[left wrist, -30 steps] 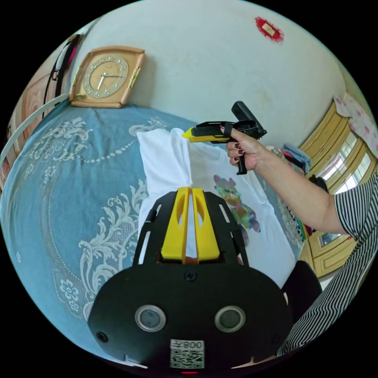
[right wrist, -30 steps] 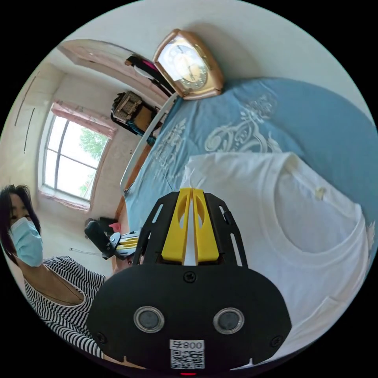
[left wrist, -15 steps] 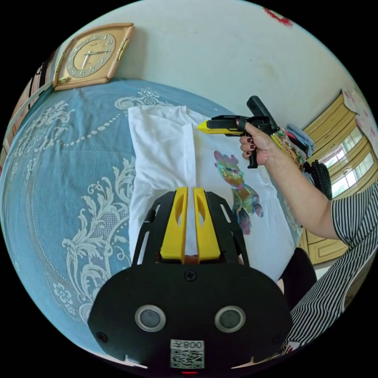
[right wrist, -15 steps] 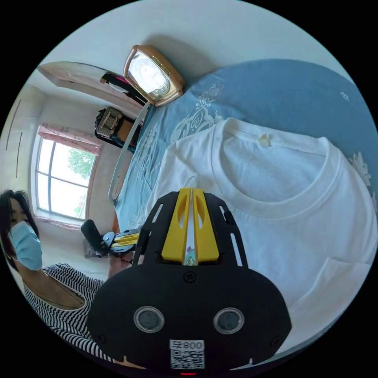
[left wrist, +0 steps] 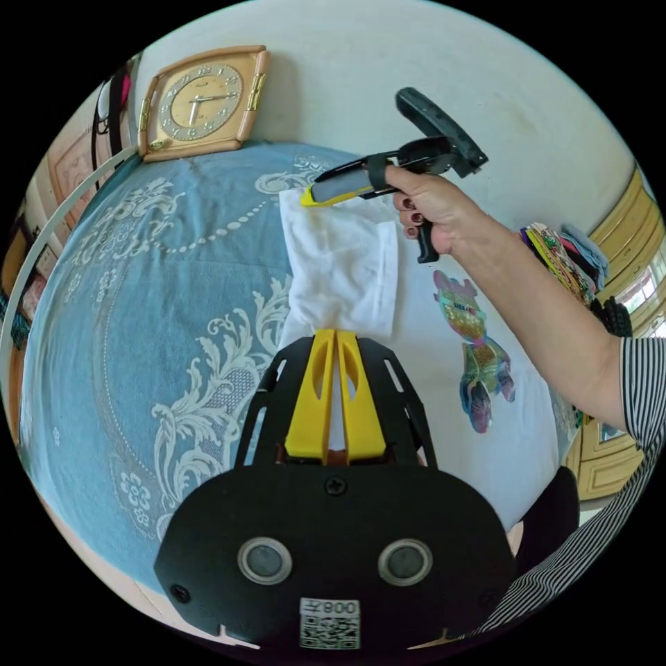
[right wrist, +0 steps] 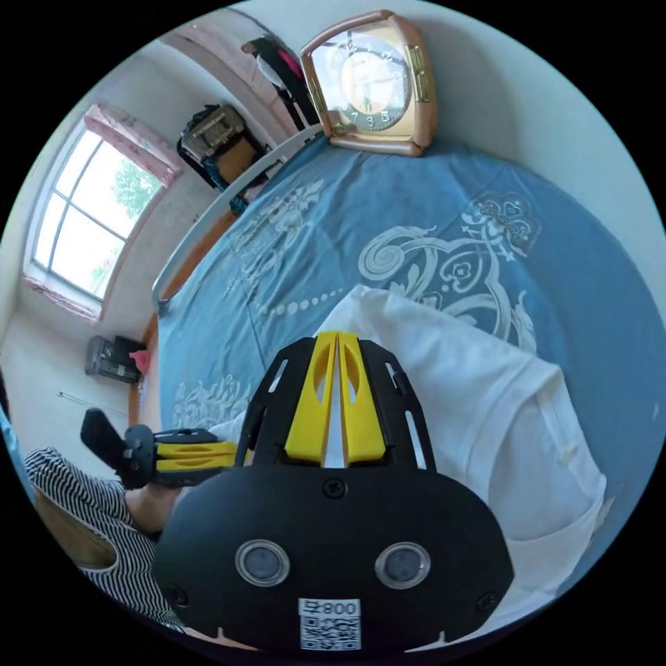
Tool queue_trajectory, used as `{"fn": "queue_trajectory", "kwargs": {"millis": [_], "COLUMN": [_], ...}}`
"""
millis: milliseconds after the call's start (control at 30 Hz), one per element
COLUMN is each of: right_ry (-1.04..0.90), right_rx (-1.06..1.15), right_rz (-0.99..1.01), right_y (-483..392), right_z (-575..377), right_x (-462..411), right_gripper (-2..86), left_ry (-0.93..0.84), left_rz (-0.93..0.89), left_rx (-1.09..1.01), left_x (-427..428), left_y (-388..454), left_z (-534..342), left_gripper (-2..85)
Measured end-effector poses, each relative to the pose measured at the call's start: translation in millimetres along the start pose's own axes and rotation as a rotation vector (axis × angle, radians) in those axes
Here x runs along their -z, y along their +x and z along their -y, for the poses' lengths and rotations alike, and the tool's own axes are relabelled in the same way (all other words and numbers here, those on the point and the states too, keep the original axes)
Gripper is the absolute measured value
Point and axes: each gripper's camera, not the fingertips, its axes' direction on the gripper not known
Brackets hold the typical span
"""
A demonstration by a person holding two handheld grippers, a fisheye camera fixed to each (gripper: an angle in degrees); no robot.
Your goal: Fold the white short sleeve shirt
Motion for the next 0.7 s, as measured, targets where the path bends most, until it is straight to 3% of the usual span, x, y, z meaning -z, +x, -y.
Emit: {"fn": "queue_trajectory", "kwargs": {"millis": [300,467,600,700], "right_ry": [-0.027,0.079,-0.018,0.052], "right_rx": [0.014,0.044,0.009,0.029], "right_rz": [-0.016,-0.007,-0.066,0.006], "right_y": [4,-4,9,5], "right_z": [4,-38,-53,-81], "right_x": [-74,-85,-133,-137], "right_gripper": [0.0,0.0,0.1,0.1], "left_ry": [-0.001,0.041,0.002,0.010], "left_rz": [-0.059,-0.032,-0.039,-0.046], "left_rx": [-0.012,0.027,0.039,0.041], "left_x": [6,18,18,25], "left_y": [0,-6,-13,-18], "left_z": [-5,-11,-14,-19], "left_gripper": [0.2,0.2,0.3,0.3]}}
